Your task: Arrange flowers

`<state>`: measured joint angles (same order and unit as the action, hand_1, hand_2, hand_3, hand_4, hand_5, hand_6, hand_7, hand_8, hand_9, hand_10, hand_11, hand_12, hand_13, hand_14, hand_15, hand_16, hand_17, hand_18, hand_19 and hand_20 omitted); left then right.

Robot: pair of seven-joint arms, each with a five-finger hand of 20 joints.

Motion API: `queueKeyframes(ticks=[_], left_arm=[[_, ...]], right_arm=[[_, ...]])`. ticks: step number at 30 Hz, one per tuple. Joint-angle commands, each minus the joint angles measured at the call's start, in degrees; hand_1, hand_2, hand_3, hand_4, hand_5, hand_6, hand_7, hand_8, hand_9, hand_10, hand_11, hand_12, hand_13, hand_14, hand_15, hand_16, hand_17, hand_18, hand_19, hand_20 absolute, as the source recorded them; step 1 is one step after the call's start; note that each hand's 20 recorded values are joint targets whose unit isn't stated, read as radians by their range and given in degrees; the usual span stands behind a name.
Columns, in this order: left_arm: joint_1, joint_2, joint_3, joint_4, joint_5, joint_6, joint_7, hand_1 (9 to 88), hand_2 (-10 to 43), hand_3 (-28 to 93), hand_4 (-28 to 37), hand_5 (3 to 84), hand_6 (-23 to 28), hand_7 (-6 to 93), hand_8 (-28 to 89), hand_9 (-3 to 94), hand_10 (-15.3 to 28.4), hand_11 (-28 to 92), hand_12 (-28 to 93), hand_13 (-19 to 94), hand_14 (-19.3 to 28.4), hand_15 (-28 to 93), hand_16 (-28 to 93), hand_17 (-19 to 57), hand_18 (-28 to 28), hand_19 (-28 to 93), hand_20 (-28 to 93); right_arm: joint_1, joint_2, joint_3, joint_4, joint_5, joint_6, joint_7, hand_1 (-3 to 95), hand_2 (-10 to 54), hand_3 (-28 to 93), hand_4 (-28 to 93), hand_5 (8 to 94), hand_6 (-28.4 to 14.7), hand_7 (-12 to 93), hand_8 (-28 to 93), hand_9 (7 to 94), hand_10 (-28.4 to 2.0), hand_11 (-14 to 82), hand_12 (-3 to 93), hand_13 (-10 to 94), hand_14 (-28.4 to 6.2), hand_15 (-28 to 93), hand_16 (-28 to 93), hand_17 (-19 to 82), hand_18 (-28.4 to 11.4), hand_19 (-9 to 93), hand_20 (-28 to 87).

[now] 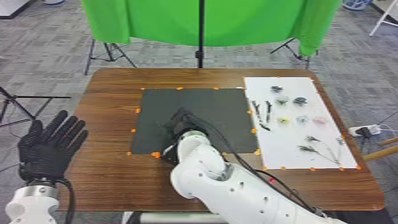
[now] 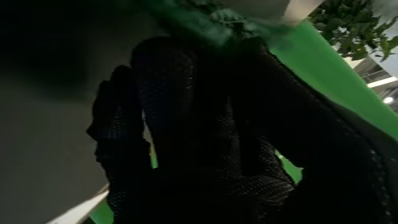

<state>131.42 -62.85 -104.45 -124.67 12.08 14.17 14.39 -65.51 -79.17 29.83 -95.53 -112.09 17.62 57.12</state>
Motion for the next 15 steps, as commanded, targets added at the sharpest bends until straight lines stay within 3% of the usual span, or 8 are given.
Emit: queueKeyframes(ticks=[1,6,9,12,15], left_arm=[[0.62,-0.29,-0.06,0.39,0.03,-0.06,-0.52,25.0,12.7,73,-28.3,44.2,9.4,13.7,-8,37.0,16.1,17,13,27,15.1,28,-4,-3.4,13.2,23,13],[0.67,-0.65,-0.2,0.44,-0.11,0.03,-0.51,25.1,12.6,73,-28.3,44.2,9.4,13.8,-8,36.8,16.0,17,13,27,15.1,28,-4,-3.4,13.3,23,13],[1.42,-1.07,-1.13,-0.03,0.22,-0.09,-0.5,25.1,12.6,74,-28.3,44.3,9.4,13.7,-8,36.9,16.1,17,13,27,15.1,28,-4,-3.4,13.3,23,13],[2.37,-1.41,-1.83,-0.45,0.26,0.86,0.14,25.3,12.6,73,-28.3,44.4,9.4,13.8,-8,36.9,16.1,17,13,27,15.1,28,-4,-3.5,13.3,23,13],[2.34,-1.54,-1.78,-0.49,0.09,1.06,0.33,25.3,12.7,74,-28.3,44.6,9.5,13.8,-8,37.1,16.0,18,13,27,15.0,29,-3,-3.6,13.4,24,13]], right_arm=[[-1.46,-0.09,0.07,-0.53,-0.79,1.19,0.09,46.4,-9.5,79,-23,69.1,-7.9,19,-10,76.2,-17.7,23.6,25.9,72,-12.9,65,26,36,-28.3,90,30],[-1.94,0.79,0.84,-1.41,-0.36,0.6,-0.2,44.1,-9.5,80,-23,66.4,-9.3,15,-10,74.5,-18.9,26.0,19.9,71,-13.3,66,24,36,-28.4,90,30],[-1.92,3.38,0.67,-3.78,-0.5,0.03,-1.88,41.8,-9.5,79,-22,63.3,-10.2,13,-10,72.1,-20.0,23.3,18.4,70,-13.8,66,24,36,-28.4,90,29],[-2.45,5.5,2.16,-6.71,2.05,-4.8,-5.74,38.9,-9.5,78,-19,69.9,-8.2,21,-9,65.6,-22.1,18.8,16.8,64,-16.5,67,23,33,-28.3,90,29],[-3.42,6.82,5.27,-8.78,7.69,-13.35,-12.59,38.1,-9.5,77,-20,73.8,-6.8,28,4,54.0,-23.6,15.4,15.6,51,-19.4,70,19,27,-26.4,88,31]])
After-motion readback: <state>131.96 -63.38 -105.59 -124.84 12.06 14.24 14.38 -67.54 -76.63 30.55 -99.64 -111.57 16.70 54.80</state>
